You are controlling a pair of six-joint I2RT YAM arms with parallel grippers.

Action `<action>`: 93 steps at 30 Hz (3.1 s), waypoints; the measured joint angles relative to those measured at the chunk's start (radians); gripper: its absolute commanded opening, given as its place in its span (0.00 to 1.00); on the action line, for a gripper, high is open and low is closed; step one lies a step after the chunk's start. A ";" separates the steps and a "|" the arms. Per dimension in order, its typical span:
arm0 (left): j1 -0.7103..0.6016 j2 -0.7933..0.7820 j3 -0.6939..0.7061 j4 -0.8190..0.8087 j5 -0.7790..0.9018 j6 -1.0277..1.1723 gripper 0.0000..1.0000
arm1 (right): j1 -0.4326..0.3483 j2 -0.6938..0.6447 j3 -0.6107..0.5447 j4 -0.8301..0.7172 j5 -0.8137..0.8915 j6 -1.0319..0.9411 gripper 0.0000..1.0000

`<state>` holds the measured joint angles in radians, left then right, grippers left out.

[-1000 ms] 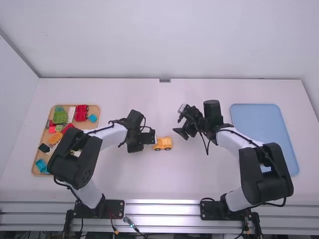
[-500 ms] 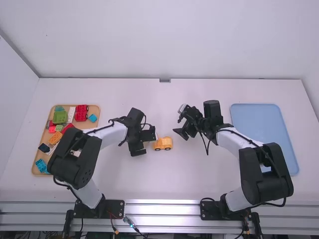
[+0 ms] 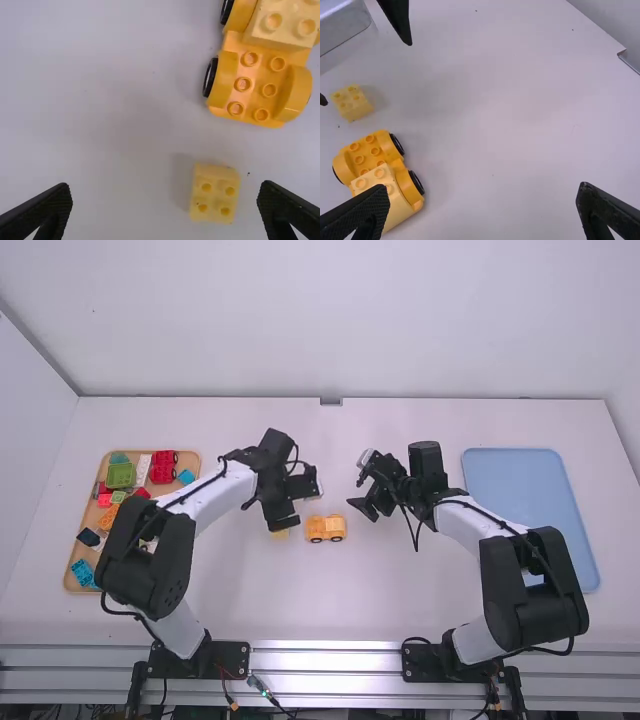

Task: Assemble lego blocks to make yellow taxi

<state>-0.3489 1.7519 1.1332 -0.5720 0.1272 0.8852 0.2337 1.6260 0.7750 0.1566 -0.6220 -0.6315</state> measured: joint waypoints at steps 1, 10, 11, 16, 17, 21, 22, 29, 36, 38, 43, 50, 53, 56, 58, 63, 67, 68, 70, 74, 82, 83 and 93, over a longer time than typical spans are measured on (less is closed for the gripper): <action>0.000 0.000 0.000 0.001 0.001 0.006 0.99 | 0.000 0.000 0.000 0.000 0.000 0.000 0.99; 0.117 0.000 0.000 -0.016 0.248 0.196 0.99 | 0.000 0.000 0.000 -0.004 0.000 -0.003 0.99; 0.151 0.000 -0.004 -0.015 0.301 0.230 0.99 | 0.000 0.000 0.000 -0.005 0.000 -0.002 0.99; 0.251 0.000 -0.054 0.010 0.442 0.319 0.99 | 0.000 0.000 0.000 -0.035 0.000 -0.011 0.99; 0.275 0.000 -0.072 0.025 0.476 0.339 0.99 | 0.000 0.000 0.000 -0.046 0.000 -0.019 0.99; 0.347 0.000 -0.146 0.124 0.613 0.391 0.99 | 0.006 0.000 0.000 -0.064 0.001 -0.039 0.99; 0.361 0.000 -0.174 0.166 0.652 0.399 0.99 | 0.013 0.000 0.000 -0.063 0.000 -0.043 0.99; 0.391 0.000 -0.374 0.442 0.792 0.424 0.99 | 0.055 0.000 -0.017 0.022 -0.009 -0.054 0.99; 0.389 0.000 -0.464 0.573 0.845 0.385 0.99 | 0.049 0.000 -0.072 0.021 -0.130 -0.137 0.99; 0.389 0.000 -0.465 0.585 0.846 0.364 0.99 | 0.030 0.003 -0.079 0.019 -0.188 -0.167 0.99; 0.389 0.012 -0.465 0.608 0.845 0.351 0.99 | 0.007 0.080 -0.079 0.045 -0.303 -0.239 0.99; 0.389 0.106 -0.465 0.635 0.836 0.344 0.99 | 0.013 0.246 -0.079 0.161 -0.408 -0.293 0.99; 0.389 0.125 -0.457 0.638 0.833 0.344 0.99 | 0.013 0.259 -0.079 0.169 -0.424 -0.299 0.99; 0.389 0.154 -0.430 0.638 0.834 0.343 0.95 | 0.013 0.259 -0.079 0.176 -0.434 -0.303 0.99; 0.389 0.169 -0.418 0.639 0.834 0.343 0.87 | 0.013 0.259 -0.079 0.176 -0.435 -0.303 0.99; 0.389 0.178 -0.417 0.638 0.834 0.369 0.71 | 0.013 0.259 -0.079 0.182 -0.437 -0.296 0.99; 0.389 0.178 -0.418 0.638 0.834 0.384 0.58 | 0.013 0.259 -0.079 0.205 -0.439 -0.273 0.99; 0.389 0.178 -0.418 0.638 0.834 0.389 0.58 | 0.013 0.259 -0.079 0.206 -0.439 -0.268 0.99; 0.389 0.178 -0.418 0.638 0.832 0.391 0.58 | 0.013 0.259 -0.079 0.206 -0.438 -0.265 0.99; 0.389 0.178 -0.427 0.641 0.830 0.391 0.56 | 0.013 0.259 -0.079 0.207 -0.439 -0.263 0.99; 0.389 0.178 -0.441 0.657 0.827 0.395 0.40 | 0.013 0.259 -0.079 0.207 -0.441 -0.257 0.99; 0.389 0.178 -0.441 0.659 0.825 0.395 0.38 | 0.013 0.259 -0.079 0.207 -0.441 -0.259 0.99; 0.389 0.178 -0.451 0.676 0.819 0.396 0.29 | 0.013 0.259 -0.079 0.207 -0.441 -0.256 0.99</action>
<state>0.0402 1.9301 0.6823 0.1036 0.9463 1.2808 0.2466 1.8851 0.6960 0.3634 -1.0634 -0.8879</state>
